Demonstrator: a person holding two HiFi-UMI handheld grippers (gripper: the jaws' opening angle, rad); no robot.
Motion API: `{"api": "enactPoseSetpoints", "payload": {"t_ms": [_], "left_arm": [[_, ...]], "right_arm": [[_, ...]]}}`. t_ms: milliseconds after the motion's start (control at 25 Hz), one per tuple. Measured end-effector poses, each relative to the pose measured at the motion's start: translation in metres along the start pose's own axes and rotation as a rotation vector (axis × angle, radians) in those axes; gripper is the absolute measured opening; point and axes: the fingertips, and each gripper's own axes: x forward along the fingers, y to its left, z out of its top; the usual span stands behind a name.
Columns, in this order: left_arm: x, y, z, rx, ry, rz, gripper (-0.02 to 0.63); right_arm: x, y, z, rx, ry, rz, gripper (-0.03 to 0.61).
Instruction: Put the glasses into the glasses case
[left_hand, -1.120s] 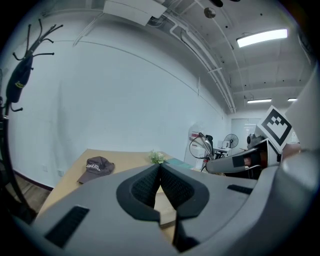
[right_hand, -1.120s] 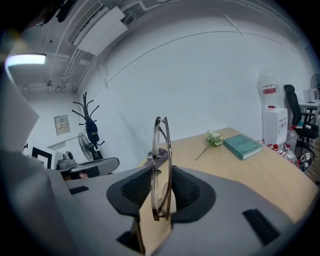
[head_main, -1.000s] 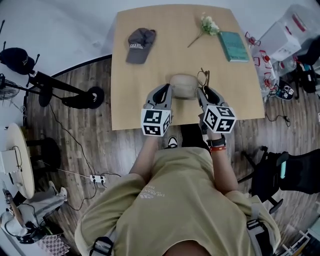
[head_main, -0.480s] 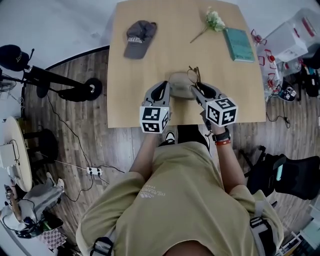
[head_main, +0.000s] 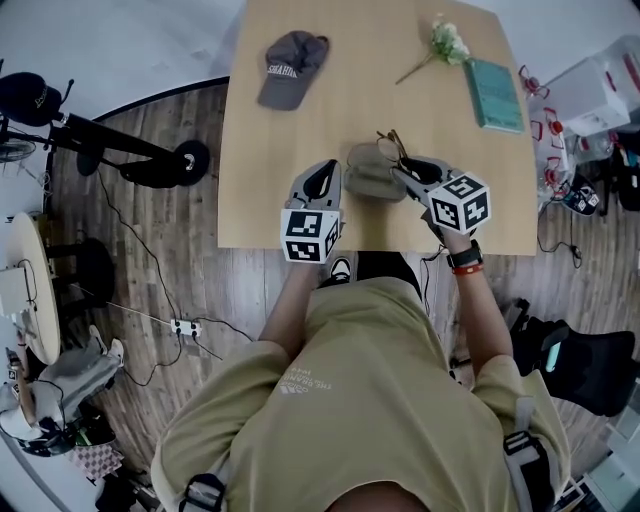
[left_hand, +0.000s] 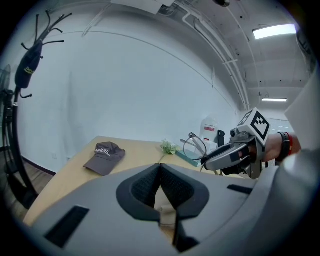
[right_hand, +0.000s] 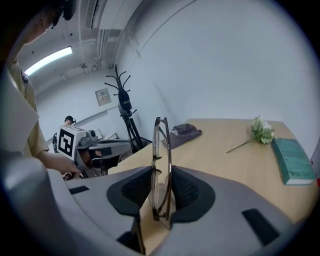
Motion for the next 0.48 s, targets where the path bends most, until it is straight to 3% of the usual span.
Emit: {"api": "enactPoseSetpoints", "payload": {"t_ms": [480], "left_arm": [[0.009,0.023,-0.006,-0.003,0.036,0.034,0.023]], "right_arm": [[0.045,0.001,-0.017,-0.124,0.329,0.272,0.126]]}}
